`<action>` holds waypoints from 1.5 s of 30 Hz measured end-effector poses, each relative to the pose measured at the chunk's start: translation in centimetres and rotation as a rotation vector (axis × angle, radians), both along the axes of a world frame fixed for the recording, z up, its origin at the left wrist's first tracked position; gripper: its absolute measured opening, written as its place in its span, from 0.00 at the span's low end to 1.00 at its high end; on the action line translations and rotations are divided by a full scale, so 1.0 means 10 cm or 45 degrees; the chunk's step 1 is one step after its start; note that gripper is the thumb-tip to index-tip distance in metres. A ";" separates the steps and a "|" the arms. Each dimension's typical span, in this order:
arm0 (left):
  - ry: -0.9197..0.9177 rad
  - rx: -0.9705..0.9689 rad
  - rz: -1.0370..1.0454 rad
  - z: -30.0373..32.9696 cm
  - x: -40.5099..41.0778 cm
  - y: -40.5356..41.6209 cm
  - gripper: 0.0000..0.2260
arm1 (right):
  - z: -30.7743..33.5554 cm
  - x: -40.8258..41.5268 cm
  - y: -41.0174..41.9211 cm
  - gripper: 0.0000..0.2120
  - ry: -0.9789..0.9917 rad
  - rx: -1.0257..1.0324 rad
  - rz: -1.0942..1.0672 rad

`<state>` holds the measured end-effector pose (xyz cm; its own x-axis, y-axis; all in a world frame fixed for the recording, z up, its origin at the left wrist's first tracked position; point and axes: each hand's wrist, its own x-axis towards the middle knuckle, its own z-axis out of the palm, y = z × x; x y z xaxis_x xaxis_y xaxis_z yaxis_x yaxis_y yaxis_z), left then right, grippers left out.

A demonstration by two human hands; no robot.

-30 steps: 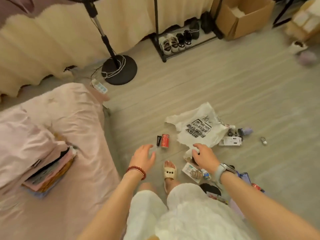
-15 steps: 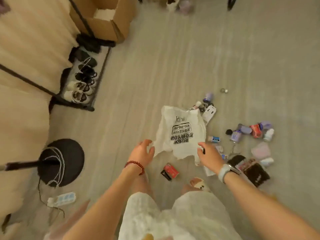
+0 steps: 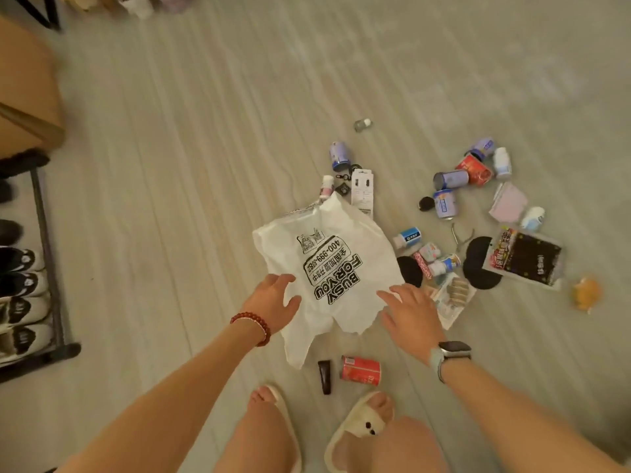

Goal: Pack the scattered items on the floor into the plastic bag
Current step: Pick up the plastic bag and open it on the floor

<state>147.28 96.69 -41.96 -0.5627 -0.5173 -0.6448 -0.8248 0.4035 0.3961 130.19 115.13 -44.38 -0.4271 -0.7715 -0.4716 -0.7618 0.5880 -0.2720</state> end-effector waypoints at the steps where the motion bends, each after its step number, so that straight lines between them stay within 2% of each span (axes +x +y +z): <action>1: -0.003 -0.002 -0.065 -0.31 -0.08 0.00 0.21 | -0.33 -0.05 0.03 0.20 0.012 0.112 0.140; 4: 0.024 -0.076 -0.328 -1.11 -0.29 -0.03 0.23 | -1.03 -0.20 0.05 0.30 0.147 0.304 0.632; 6: 0.013 -0.140 -0.521 -1.72 -0.41 -0.04 0.25 | -1.54 -0.27 0.05 0.39 0.296 0.321 0.870; 9: -0.001 -0.143 -0.695 -2.52 -0.49 -0.01 0.28 | -2.33 -0.35 0.07 0.49 0.458 0.366 1.087; 11: 0.056 -0.142 -0.742 -2.93 -0.50 0.00 0.30 | -2.69 -0.41 0.04 0.47 0.526 0.276 1.098; 14: 0.143 -0.148 -0.754 -3.31 -0.46 0.03 0.34 | -3.00 -0.51 -0.05 0.28 0.619 0.127 1.114; 16: 0.215 -0.138 -0.706 -3.44 -0.40 0.07 0.37 | -3.10 -0.57 -0.08 0.20 0.639 0.048 1.152; 18: 0.295 -0.158 -0.657 -3.54 -0.34 0.15 0.40 | -3.14 -0.59 -0.05 0.22 0.647 0.019 1.202; 21: 0.320 -0.200 -0.647 -3.66 -0.20 0.29 0.41 | -3.22 -0.58 0.08 0.34 0.648 0.023 1.342; 23: 0.294 -0.212 -0.656 -3.72 -0.11 0.36 0.41 | -3.26 -0.51 0.14 0.31 0.665 0.035 1.374; 26: 0.281 -0.206 -0.616 -3.79 -0.01 0.36 0.42 | -3.34 -0.45 0.12 0.07 0.732 -0.140 1.298; 27: 0.304 -0.208 -0.588 -3.78 0.01 0.36 0.42 | -3.35 -0.45 0.09 0.04 0.723 -0.228 1.254; 30: 0.460 -0.194 -0.433 -3.68 -0.01 0.39 0.41 | -3.33 -0.39 -0.03 0.08 0.637 -0.538 1.009; 34: 0.722 -0.052 -0.272 -3.42 -0.07 0.52 0.37 | -3.11 -0.15 -0.22 0.11 0.490 -0.882 0.386; 35: 0.772 -0.039 -0.224 -3.41 -0.08 0.53 0.33 | -3.08 -0.10 -0.27 0.11 0.454 -0.922 0.265; 37: 0.883 -0.086 -0.036 -3.34 -0.11 0.50 0.12 | -3.05 -0.04 -0.33 0.13 0.367 -0.945 0.102; 38: 0.917 -0.072 0.075 -3.31 -0.13 0.45 0.10 | -3.04 -0.02 -0.34 0.14 0.322 -0.955 0.052; 39: 0.914 -0.039 0.170 -3.29 -0.13 0.39 0.15 | -3.04 0.00 -0.35 0.14 0.279 -0.971 0.015; 41: 0.885 0.064 0.288 -3.25 -0.13 0.28 0.17 | -3.04 0.06 -0.35 0.15 0.209 -1.021 -0.010; 43: 0.876 0.079 0.371 -3.22 -0.13 0.19 0.14 | -3.03 0.17 -0.38 0.13 0.198 -1.065 0.037; 45: 0.859 0.094 0.523 -3.20 -0.12 0.10 0.08 | -3.04 0.29 -0.43 0.12 0.296 -1.078 0.190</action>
<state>146.05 97.67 -73.92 -0.6179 -0.7372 -0.2733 -0.4741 0.0721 0.8775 133.07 110.84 -74.79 -0.3084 -0.8773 0.3677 -0.9043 0.1504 -0.3996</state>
